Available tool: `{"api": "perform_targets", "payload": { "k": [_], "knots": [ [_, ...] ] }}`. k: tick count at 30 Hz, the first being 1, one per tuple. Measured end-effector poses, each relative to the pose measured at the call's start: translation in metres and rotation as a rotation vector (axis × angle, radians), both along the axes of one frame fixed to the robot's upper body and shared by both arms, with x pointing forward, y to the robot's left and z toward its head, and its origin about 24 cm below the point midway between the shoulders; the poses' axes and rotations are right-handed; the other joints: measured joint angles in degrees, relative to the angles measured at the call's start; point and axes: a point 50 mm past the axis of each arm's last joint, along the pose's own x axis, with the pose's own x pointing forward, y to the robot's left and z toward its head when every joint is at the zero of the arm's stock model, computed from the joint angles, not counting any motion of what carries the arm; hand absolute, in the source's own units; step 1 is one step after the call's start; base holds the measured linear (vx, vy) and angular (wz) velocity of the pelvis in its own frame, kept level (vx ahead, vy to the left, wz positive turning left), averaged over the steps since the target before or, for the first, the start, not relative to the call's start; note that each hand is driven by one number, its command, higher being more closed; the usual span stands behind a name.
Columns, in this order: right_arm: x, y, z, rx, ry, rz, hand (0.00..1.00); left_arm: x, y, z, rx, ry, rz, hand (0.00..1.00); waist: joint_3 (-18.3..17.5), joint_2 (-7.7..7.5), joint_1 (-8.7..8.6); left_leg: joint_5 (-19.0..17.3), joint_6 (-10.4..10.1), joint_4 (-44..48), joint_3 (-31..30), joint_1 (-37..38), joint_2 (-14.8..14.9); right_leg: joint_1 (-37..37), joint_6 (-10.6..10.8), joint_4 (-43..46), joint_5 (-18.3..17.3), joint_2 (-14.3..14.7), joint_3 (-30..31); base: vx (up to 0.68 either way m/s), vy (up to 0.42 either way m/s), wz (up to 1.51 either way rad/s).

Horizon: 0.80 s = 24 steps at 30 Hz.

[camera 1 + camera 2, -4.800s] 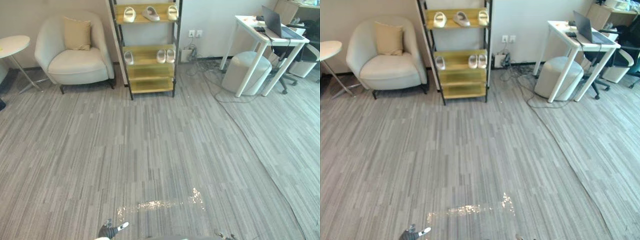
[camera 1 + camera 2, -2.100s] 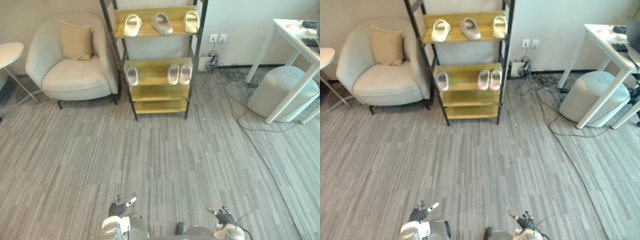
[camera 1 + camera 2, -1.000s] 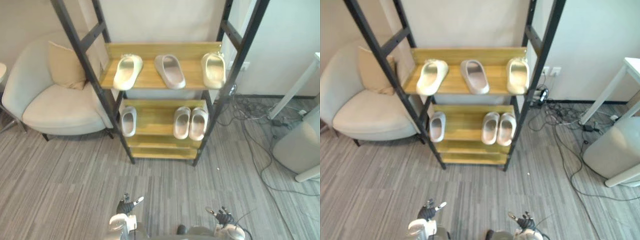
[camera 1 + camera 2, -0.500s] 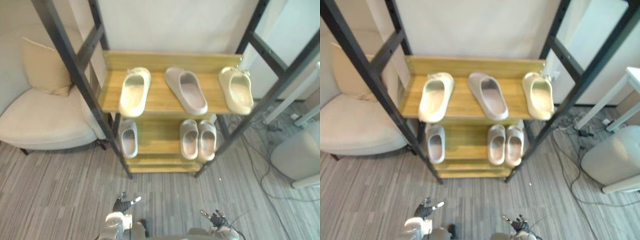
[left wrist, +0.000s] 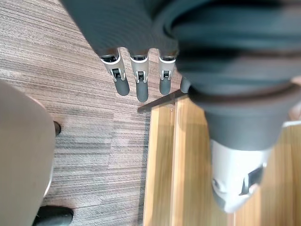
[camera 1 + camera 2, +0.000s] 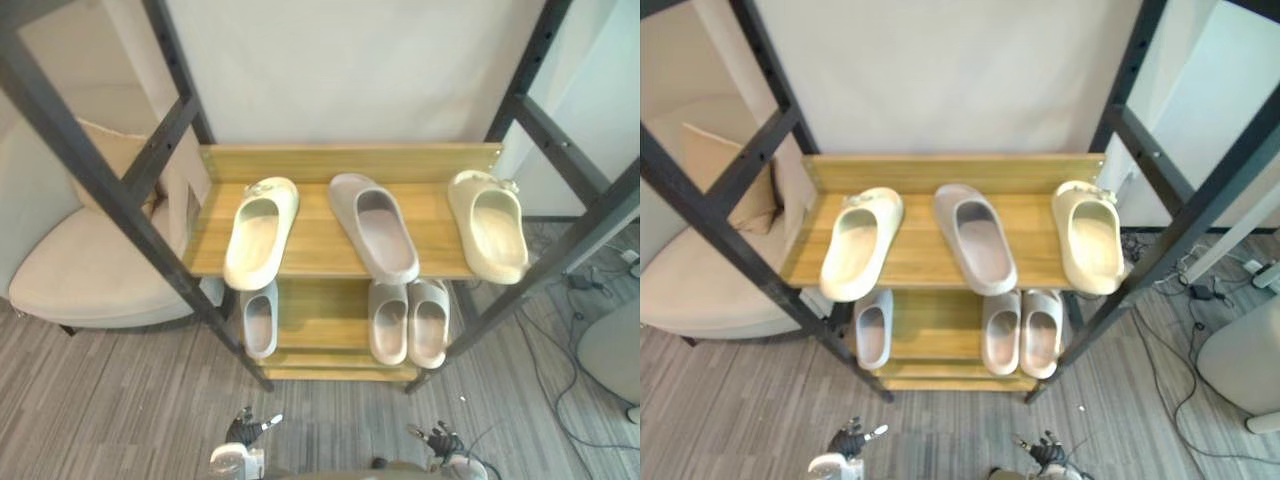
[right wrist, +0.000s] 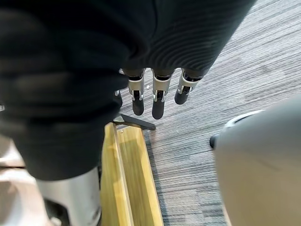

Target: Organize the slippers on the shoe rack

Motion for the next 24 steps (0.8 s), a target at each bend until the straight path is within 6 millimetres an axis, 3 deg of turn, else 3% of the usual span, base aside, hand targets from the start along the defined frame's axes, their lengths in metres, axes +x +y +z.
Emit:
{"api": "perform_targets", "payload": {
  "k": [3,6,10,14,19,20,21,24],
  "knots": [
    [0.000,0.000,0.000,-0.002,0.000,0.000,0.00,0.000,0.003,0.000,0.009,0.000,-0.006,0.00,0.1,-0.02,-0.04,0.0,0.0,-0.1,-0.1,-0.2,-0.2,1.3,0.3,-3.8,2.2,0.3,0.2,-0.01,0.005,0.00],
    [0.002,0.004,0.001,-0.009,-0.007,0.004,0.00,0.002,0.007,0.001,0.028,-0.001,-0.030,0.00,0.3,-1.04,-0.03,0.0,0.0,-0.1,-0.8,-0.4,-0.9,2.7,0.7,-7.2,4.4,0.1,0.3,-0.05,0.025,0.02],
    [0.018,0.012,0.016,-0.038,-0.130,0.070,0.00,0.003,0.009,0.002,0.039,-0.004,-0.040,0.00,0.5,-1.53,-0.04,0.0,0.0,-0.2,-0.4,-1.4,-1.5,2.1,0.9,-9.1,6.5,-0.2,1.3,-0.08,0.021,-0.10],
    [0.043,0.014,0.064,-0.130,-0.405,0.163,0.00,0.005,0.009,0.003,0.064,-0.008,-0.058,0.00,0.7,-1.77,-0.31,0.0,0.0,-1.1,1.0,-2.0,-1.4,0.3,1.0,-9.6,8.5,-0.1,3.6,-0.13,-0.001,-0.23],
    [0.042,0.010,0.117,-0.231,-0.625,0.190,0.00,0.004,0.010,0.004,0.077,-0.018,-0.070,0.00,0.7,-1.96,-0.58,-0.2,-0.7,-2.0,3.0,-1.7,-1.1,-0.4,0.9,-9.8,9.5,0.2,5.6,-0.11,-0.023,-0.22],
    [0.042,0.010,0.119,-0.238,-0.635,0.193,0.00,0.004,0.009,0.004,0.079,-0.018,-0.074,0.00,0.7,-1.96,-0.68,-0.3,-0.7,-2.0,3.2,-1.7,-1.1,-0.5,0.8,-9.7,9.5,0.3,5.8,-0.07,-0.032,-0.34],
    [0.040,0.009,0.135,-0.271,-0.696,0.203,0.00,0.002,0.010,0.003,0.084,-0.013,-0.088,0.00,0.7,-1.95,-1.72,-0.3,-0.9,-2.0,3.8,-1.6,-0.9,-0.8,0.7,-9.7,9.8,0.5,6.5,-0.04,-0.020,-0.18],
    [0.034,0.009,0.152,-0.288,-0.757,0.208,0.00,-0.001,0.010,0.003,0.085,-0.007,-0.089,0.00,0.6,-1.70,-2.39,-0.4,-1.2,-2.1,4.7,-1.5,-0.5,-1.3,0.5,-9.6,9.9,0.9,7.0,-0.02,-0.027,-0.19]
  ]
}}
